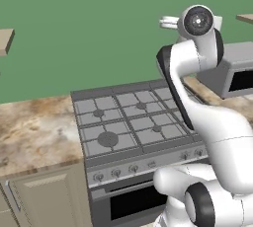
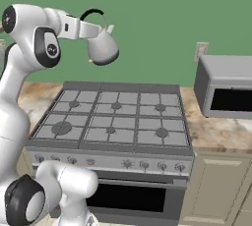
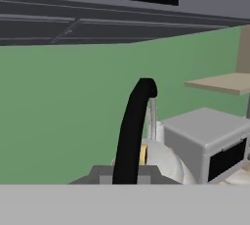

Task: Pick the kettle from the cabinet and place it on a stove burner. Then pick the pot from the counter and place it on another stove burner. Finally, turn both burners on.

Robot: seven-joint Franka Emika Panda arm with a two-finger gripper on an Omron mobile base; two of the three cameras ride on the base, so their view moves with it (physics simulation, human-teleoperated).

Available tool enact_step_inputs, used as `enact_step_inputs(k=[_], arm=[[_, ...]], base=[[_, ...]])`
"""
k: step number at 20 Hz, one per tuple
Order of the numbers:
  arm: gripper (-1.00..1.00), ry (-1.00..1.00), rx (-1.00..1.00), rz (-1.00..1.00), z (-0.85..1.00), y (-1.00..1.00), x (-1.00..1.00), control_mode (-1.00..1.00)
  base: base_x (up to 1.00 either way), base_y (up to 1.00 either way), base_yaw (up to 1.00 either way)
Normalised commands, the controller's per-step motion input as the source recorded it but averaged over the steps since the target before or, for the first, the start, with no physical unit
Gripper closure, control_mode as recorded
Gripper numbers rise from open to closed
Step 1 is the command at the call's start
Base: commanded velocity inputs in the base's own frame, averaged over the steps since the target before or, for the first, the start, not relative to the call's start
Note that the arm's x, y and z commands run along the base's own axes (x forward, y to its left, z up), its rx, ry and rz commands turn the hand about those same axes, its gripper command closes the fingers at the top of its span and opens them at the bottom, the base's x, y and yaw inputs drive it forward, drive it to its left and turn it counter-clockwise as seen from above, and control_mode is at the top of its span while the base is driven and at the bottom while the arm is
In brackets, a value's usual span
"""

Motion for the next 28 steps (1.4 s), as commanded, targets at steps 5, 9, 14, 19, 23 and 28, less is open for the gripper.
enact_step_inputs(k=[5,9,14,19,23,28], arm=[[1.00,0.02,0.00,-0.01,0.00,0.00,0.40,-1.00],[1.00,0.01,0.01,-0.06,0.00,-0.06,0.28,-1.00],[1.00,0.00,0.02,-0.07,-0.12,-0.10,0.28,-1.00],[1.00,0.02,0.05,-0.03,-0.20,-0.31,0.17,-1.00],[1.00,0.01,0.04,0.00,-0.24,-0.25,0.14,-1.00],[1.00,0.00,0.02,0.00,-0.22,-0.11,0.14,-1.00]], base=[[0.00,0.00,0.00],[0.00,0.00,0.00],[0.00,0.00,0.00],[0.00,0.00,0.00],[0.00,0.00,0.00],[0.00,0.00,0.00]])
